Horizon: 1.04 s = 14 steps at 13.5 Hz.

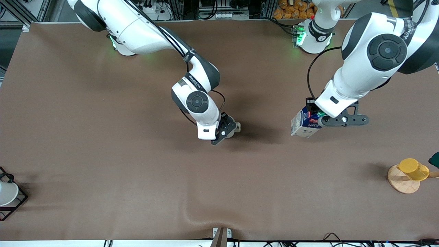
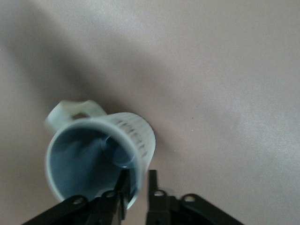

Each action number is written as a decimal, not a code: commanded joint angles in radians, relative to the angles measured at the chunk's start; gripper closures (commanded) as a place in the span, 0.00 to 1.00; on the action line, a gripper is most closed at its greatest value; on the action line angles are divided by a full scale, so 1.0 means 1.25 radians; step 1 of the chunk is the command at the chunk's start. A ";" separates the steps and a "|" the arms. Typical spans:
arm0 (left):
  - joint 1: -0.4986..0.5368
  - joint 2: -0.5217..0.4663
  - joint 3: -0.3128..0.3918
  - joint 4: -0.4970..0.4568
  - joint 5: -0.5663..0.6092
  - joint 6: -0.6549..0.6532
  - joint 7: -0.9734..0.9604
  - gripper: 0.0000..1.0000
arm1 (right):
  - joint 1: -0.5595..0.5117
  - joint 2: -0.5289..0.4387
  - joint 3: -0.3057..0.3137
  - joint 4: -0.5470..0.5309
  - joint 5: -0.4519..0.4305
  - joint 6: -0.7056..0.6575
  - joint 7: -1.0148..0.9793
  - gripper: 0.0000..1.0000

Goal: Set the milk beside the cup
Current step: 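Carry the mug with the right gripper toward the table middle while lifting the carton, then release the mug with the right gripper and withdraw it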

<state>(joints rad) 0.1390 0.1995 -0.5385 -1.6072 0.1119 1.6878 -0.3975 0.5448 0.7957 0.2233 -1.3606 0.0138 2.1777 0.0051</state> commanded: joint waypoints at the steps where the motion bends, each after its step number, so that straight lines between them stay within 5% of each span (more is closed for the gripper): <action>1: 0.005 0.000 -0.017 0.009 -0.028 -0.022 -0.011 0.78 | 0.004 0.002 -0.006 0.012 0.002 -0.006 0.013 0.00; 6: 0.000 0.000 -0.034 0.012 -0.031 -0.035 -0.053 0.79 | -0.014 -0.038 -0.006 0.011 0.005 -0.023 0.008 0.00; 14: -0.019 0.005 -0.083 0.019 -0.029 -0.035 -0.146 0.78 | -0.216 -0.202 -0.003 -0.002 0.006 -0.290 -0.004 0.00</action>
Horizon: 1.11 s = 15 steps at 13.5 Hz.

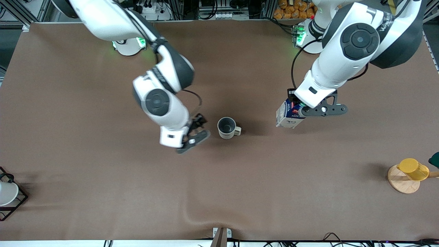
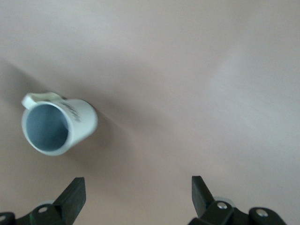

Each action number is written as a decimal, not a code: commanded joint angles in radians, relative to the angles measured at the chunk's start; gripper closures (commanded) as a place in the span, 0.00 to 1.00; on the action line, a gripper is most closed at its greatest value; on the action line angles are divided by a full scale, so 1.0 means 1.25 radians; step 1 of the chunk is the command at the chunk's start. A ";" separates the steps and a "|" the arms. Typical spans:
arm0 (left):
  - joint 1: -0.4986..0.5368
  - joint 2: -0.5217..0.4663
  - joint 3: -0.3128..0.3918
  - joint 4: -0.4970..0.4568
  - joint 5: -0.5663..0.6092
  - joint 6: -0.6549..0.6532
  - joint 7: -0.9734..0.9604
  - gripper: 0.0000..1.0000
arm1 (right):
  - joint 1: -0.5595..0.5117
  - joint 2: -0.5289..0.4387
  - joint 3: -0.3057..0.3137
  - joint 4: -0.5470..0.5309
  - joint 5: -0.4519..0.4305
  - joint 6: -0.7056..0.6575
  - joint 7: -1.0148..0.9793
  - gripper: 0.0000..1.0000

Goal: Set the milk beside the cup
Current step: 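Release the mug with the right gripper and withdraw it, then carry the milk carton with the left gripper to beside the mug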

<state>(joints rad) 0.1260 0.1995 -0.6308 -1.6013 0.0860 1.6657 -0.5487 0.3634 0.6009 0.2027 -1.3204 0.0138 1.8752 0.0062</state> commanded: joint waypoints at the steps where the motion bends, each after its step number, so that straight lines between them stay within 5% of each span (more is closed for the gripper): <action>1: -0.020 0.006 -0.013 0.013 -0.010 -0.016 -0.030 0.78 | -0.106 -0.058 0.015 -0.036 0.007 -0.084 -0.034 0.00; 7: -0.150 0.055 -0.014 0.016 -0.004 -0.012 -0.163 0.78 | -0.292 -0.217 0.011 -0.044 0.006 -0.238 -0.184 0.00; 10: -0.187 0.059 -0.014 0.015 0.000 -0.005 -0.204 0.78 | -0.361 -0.332 0.002 -0.119 0.006 -0.253 -0.199 0.00; 15: -0.239 0.074 -0.014 0.015 -0.009 0.008 -0.292 0.78 | -0.295 -0.419 -0.208 -0.132 0.028 -0.335 -0.199 0.00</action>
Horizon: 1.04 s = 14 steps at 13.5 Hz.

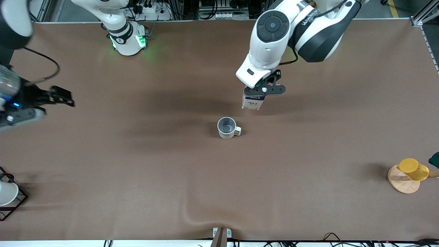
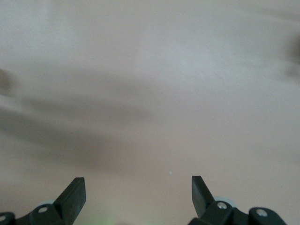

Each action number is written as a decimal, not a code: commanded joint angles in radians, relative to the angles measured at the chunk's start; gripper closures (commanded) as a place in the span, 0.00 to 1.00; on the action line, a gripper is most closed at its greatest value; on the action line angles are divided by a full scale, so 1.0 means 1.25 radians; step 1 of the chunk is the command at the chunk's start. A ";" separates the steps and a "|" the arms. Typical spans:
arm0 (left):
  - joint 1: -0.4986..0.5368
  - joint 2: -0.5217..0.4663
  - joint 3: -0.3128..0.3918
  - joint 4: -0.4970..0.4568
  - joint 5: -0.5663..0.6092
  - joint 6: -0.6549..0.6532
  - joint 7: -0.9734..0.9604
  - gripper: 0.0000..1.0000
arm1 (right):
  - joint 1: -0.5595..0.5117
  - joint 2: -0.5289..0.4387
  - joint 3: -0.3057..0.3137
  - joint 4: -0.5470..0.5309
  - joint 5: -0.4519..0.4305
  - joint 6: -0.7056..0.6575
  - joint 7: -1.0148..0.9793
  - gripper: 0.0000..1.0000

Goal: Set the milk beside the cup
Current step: 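Carry the milk carton with the left gripper to beside the mug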

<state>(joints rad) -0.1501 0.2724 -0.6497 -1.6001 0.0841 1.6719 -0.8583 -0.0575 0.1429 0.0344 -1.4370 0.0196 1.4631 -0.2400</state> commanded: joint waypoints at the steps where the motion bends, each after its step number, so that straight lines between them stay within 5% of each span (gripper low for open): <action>1: -0.028 0.019 0.001 0.014 -0.007 0.003 -0.051 0.78 | 0.059 -0.065 -0.109 -0.038 0.027 -0.029 0.009 0.00; 4: -0.077 0.052 0.001 0.012 -0.005 0.032 -0.129 0.79 | 0.084 -0.104 -0.149 -0.040 0.027 -0.049 0.030 0.00; 8: -0.147 0.139 0.012 0.031 0.021 0.150 -0.258 0.80 | 0.079 -0.119 -0.125 -0.038 0.029 -0.098 0.157 0.00; 14: -0.176 0.214 0.014 0.052 0.163 0.151 -0.268 0.78 | 0.058 -0.117 -0.091 -0.040 0.029 -0.095 0.208 0.00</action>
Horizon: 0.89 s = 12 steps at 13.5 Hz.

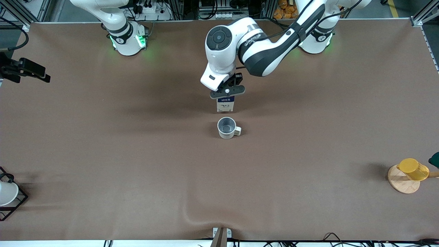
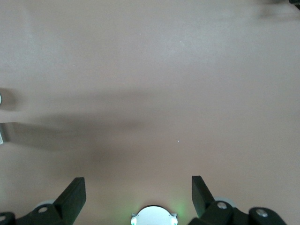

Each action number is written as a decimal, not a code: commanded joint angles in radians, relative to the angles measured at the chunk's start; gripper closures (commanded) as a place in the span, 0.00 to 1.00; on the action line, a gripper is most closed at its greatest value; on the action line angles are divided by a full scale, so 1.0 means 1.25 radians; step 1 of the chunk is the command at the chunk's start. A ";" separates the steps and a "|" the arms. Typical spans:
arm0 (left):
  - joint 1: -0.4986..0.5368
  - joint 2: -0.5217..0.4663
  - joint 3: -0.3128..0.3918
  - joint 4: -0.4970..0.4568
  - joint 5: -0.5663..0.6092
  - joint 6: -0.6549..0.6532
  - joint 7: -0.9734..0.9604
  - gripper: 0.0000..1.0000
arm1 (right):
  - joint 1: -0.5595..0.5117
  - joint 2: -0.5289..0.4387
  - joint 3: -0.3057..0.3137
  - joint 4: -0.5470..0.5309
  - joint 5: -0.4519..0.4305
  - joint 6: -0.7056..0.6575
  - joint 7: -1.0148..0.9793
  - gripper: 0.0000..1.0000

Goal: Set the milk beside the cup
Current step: 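Carry the milk carton with the left gripper to beside the mug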

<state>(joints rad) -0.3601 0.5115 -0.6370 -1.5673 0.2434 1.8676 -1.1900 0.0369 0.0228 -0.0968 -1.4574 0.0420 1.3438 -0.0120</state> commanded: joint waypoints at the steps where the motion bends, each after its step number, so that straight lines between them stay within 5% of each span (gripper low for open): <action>1: -0.008 0.035 0.004 0.030 0.047 -0.007 -0.005 0.78 | -0.008 -0.019 0.014 -0.022 0.011 0.004 0.024 0.00; 7: -0.009 0.077 0.005 0.060 0.080 -0.005 -0.006 0.71 | -0.007 -0.019 0.048 -0.020 -0.014 0.039 -0.047 0.00; 11: -0.013 0.094 0.010 0.061 0.098 -0.003 -0.010 0.54 | -0.015 -0.021 0.041 -0.021 -0.014 0.028 -0.053 0.00; 12: -0.019 0.095 0.010 0.062 0.103 -0.003 -0.014 0.14 | -0.014 -0.019 0.041 -0.021 -0.014 0.028 -0.053 0.00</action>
<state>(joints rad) -0.3631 0.6083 -0.6288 -1.5191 0.3333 1.8676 -1.1900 0.0313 0.0228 -0.0532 -1.4611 0.0337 1.3798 -0.0645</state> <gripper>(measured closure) 0.546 0.000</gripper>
